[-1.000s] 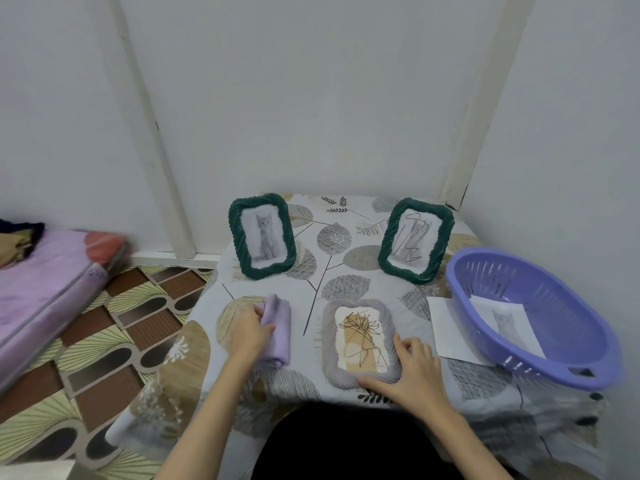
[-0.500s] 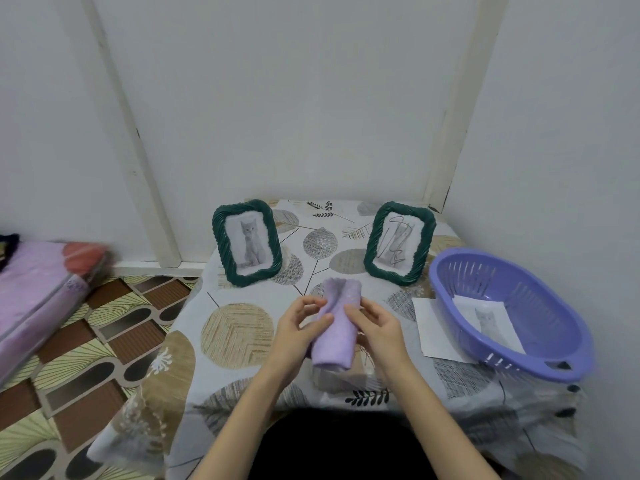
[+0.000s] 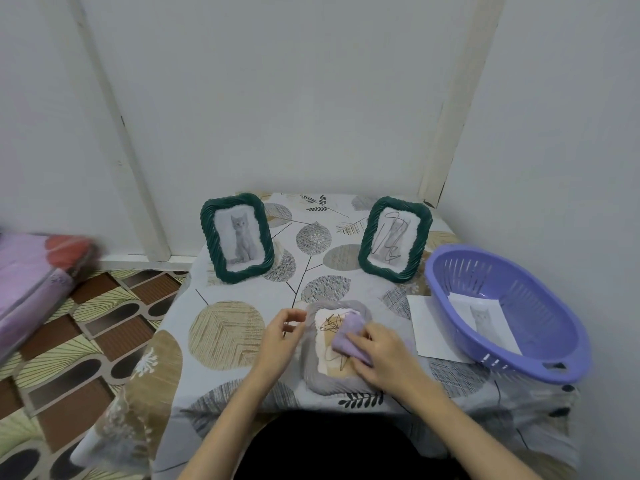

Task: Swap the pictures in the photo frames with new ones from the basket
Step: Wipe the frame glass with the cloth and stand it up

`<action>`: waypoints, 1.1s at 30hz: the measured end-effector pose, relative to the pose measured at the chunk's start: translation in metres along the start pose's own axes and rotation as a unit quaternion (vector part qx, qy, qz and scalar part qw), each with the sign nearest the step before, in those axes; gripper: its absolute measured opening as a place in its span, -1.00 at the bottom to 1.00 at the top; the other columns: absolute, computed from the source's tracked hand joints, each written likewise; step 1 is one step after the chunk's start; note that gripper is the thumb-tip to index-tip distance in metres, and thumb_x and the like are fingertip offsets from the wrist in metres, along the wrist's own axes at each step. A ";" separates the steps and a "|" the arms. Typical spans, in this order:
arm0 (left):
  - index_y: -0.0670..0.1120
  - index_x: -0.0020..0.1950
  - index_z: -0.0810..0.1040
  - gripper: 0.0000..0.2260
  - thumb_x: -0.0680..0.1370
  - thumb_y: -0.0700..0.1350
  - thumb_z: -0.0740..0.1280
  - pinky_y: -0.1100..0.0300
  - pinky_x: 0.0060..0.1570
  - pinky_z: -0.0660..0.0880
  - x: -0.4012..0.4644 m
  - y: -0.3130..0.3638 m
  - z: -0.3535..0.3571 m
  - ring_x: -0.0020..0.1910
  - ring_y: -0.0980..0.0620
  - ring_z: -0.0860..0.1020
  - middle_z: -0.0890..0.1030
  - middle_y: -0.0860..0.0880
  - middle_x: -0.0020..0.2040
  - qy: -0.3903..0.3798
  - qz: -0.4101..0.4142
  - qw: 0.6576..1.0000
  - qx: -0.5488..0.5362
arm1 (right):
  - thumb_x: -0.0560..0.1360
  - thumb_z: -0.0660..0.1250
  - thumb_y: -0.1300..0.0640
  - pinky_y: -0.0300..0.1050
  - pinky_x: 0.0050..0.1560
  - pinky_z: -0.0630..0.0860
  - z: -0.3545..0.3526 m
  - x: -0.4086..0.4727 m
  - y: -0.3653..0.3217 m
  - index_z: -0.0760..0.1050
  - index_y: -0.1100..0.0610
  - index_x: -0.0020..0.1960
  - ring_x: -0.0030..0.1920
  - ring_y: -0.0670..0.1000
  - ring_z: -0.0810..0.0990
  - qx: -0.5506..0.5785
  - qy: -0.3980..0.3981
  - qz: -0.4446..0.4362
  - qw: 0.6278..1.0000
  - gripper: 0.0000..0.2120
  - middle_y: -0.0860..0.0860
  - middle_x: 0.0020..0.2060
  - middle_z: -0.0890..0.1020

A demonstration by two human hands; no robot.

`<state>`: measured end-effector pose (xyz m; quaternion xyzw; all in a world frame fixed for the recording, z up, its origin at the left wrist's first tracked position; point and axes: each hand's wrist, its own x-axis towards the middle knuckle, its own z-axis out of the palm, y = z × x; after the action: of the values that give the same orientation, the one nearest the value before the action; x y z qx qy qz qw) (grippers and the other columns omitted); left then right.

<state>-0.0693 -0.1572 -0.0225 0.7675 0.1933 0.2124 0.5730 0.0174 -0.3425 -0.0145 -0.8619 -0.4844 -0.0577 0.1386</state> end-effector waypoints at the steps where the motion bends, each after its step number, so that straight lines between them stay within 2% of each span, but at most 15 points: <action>1: -0.04 -0.03 0.51 -0.90 0.53 -0.23 0.30 0.43 -0.15 0.43 0.000 -0.004 -0.001 -0.09 0.06 0.51 0.56 0.08 -0.07 -0.010 0.009 1.000 0.019 | 0.29 0.48 0.09 0.02 -0.22 0.54 0.003 -0.002 0.000 0.61 0.14 -0.01 -0.18 0.16 0.59 0.007 0.018 -0.005 1.000 -0.70 0.13 -0.21 0.58; 2: -0.03 -0.02 0.52 -0.92 0.53 -0.19 0.31 0.40 -0.11 0.42 0.002 -0.008 -0.002 -0.06 0.06 0.51 0.57 0.08 -0.05 -0.021 0.018 0.999 0.046 | 0.27 0.50 0.04 0.02 -0.26 0.54 0.006 -0.003 0.001 0.63 0.12 -0.07 -0.22 0.15 0.60 0.018 0.041 0.000 0.999 -0.73 0.09 -0.25 0.59; 4: -0.07 0.06 0.53 -0.87 0.53 -0.13 0.33 0.26 0.06 0.40 0.007 -0.015 -0.006 0.08 0.02 0.51 0.58 0.04 0.03 -0.041 0.042 0.990 0.129 | 0.34 0.43 -0.03 0.03 -0.20 0.49 0.007 -0.003 0.004 0.63 0.08 -0.04 -0.18 0.14 0.57 0.038 0.065 0.023 0.997 -0.75 0.06 -0.21 0.58; 6: -0.09 0.23 0.49 -0.66 0.49 -0.02 0.38 0.17 0.26 0.29 0.014 -0.019 -0.008 0.27 -0.02 0.41 0.52 0.00 0.23 -0.083 0.057 0.970 0.221 | 0.42 0.32 -0.11 0.02 -0.07 0.41 0.009 -0.001 0.010 0.59 0.00 0.09 -0.06 0.11 0.49 0.036 0.064 0.055 0.996 -0.69 0.05 -0.09 0.54; 9: 0.09 0.48 0.18 -0.22 0.35 0.20 0.45 0.04 0.46 -0.07 0.023 -0.023 -0.010 0.52 0.04 -0.03 0.10 0.09 0.53 -0.187 0.039 0.926 0.325 | 0.46 0.19 -0.22 -0.01 0.05 0.32 0.013 0.000 0.017 0.46 -0.08 0.26 0.09 0.08 0.40 0.018 0.025 0.076 0.997 -0.57 0.03 0.08 0.46; 11: 0.17 0.51 -0.03 -0.06 0.29 0.27 0.45 -0.02 0.45 -0.25 0.030 -0.027 -0.011 0.51 0.04 -0.24 -0.15 0.07 0.55 -0.238 0.034 0.895 0.377 | 0.47 0.17 -0.26 -0.02 0.07 0.32 0.018 -0.001 0.021 0.39 -0.05 0.34 0.11 0.09 0.38 0.008 0.005 0.074 0.997 -0.49 0.04 0.11 0.44; 13: 0.19 0.51 -0.16 0.02 0.26 0.33 0.42 -0.02 0.42 -0.35 0.034 -0.031 -0.011 0.48 0.03 -0.36 -0.28 0.04 0.53 -0.268 0.025 0.874 0.405 | 0.47 0.15 -0.28 -0.04 0.08 0.32 0.022 -0.002 0.022 0.34 -0.04 0.37 0.11 0.09 0.37 -0.009 -0.008 0.068 0.998 -0.45 0.05 0.12 0.43; 16: 0.21 0.50 -0.20 0.04 0.23 0.37 0.40 0.00 0.38 -0.41 0.037 -0.036 -0.010 0.45 0.03 -0.41 -0.33 0.02 0.52 -0.288 0.015 0.863 0.414 | 0.49 0.12 -0.27 -0.07 0.13 0.30 0.028 0.003 0.027 0.30 -0.06 0.39 0.10 0.07 0.32 0.000 -0.012 0.089 0.996 -0.46 0.04 0.13 0.37; 20: 0.20 0.50 -0.19 0.06 0.22 0.37 0.41 0.00 0.39 -0.40 0.037 -0.041 -0.009 0.48 0.01 -0.35 -0.27 0.02 0.54 -0.273 0.023 0.872 0.407 | 0.51 0.14 -0.21 -0.06 0.13 0.31 0.033 0.025 0.027 0.31 0.01 0.39 0.08 0.09 0.33 -0.004 -0.007 0.120 0.993 -0.48 0.09 0.10 0.38; 23: 0.21 0.49 -0.20 0.05 0.22 0.39 0.39 -0.01 0.41 -0.37 0.035 -0.043 -0.010 0.50 0.04 -0.31 -0.23 0.03 0.55 -0.264 0.028 0.877 0.401 | 0.51 0.10 -0.23 -0.06 0.11 0.28 0.035 0.046 0.016 0.31 -0.01 0.38 0.11 0.10 0.34 -0.024 -0.003 0.137 0.990 -0.49 0.10 0.11 0.40; 27: 0.13 0.51 -0.18 0.02 0.28 0.35 0.38 0.00 0.43 -0.34 0.031 -0.039 -0.011 0.51 0.06 -0.27 -0.20 0.04 0.55 -0.254 0.028 0.881 0.399 | 0.52 0.07 -0.22 -0.05 0.09 0.28 0.038 0.043 0.001 0.31 -0.05 0.38 0.13 0.11 0.37 -0.030 -0.013 0.092 0.995 -0.51 0.10 0.10 0.43; 30: 0.14 0.51 -0.17 -0.11 0.38 0.33 0.30 0.00 0.44 -0.32 0.019 -0.039 -0.011 0.51 0.08 -0.25 -0.19 0.06 0.55 -0.242 0.032 0.881 0.406 | 0.47 0.20 -0.17 0.01 -0.06 0.41 0.035 0.019 0.001 0.46 -0.01 0.27 -0.02 0.16 0.48 -0.026 0.017 0.077 0.997 -0.56 0.11 -0.05 0.51; 32: 0.19 0.49 -0.19 -0.24 0.46 0.34 0.17 0.00 0.43 -0.34 0.006 -0.042 -0.008 0.51 0.09 -0.25 -0.19 0.08 0.55 -0.222 0.037 0.877 0.424 | 0.42 0.32 -0.12 0.02 -0.17 0.44 0.035 0.011 0.005 0.54 0.04 0.20 -0.12 0.17 0.51 -0.034 0.054 0.121 0.991 -0.59 0.12 -0.13 0.53; 33: 0.21 0.48 -0.22 -0.29 0.49 0.33 0.11 0.01 0.43 -0.34 0.001 -0.044 -0.007 0.51 0.10 -0.25 -0.18 0.09 0.55 -0.208 0.041 0.875 0.435 | 0.42 0.35 -0.09 0.02 -0.16 0.43 0.035 0.012 0.006 0.53 0.04 0.21 -0.11 0.17 0.49 -0.035 0.058 0.151 0.986 -0.59 0.12 -0.12 0.53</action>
<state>-0.0747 -0.1394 -0.0628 0.9731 0.1109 -0.0344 0.1990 0.0279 -0.3252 -0.0460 -0.9245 -0.3378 -0.1029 0.1438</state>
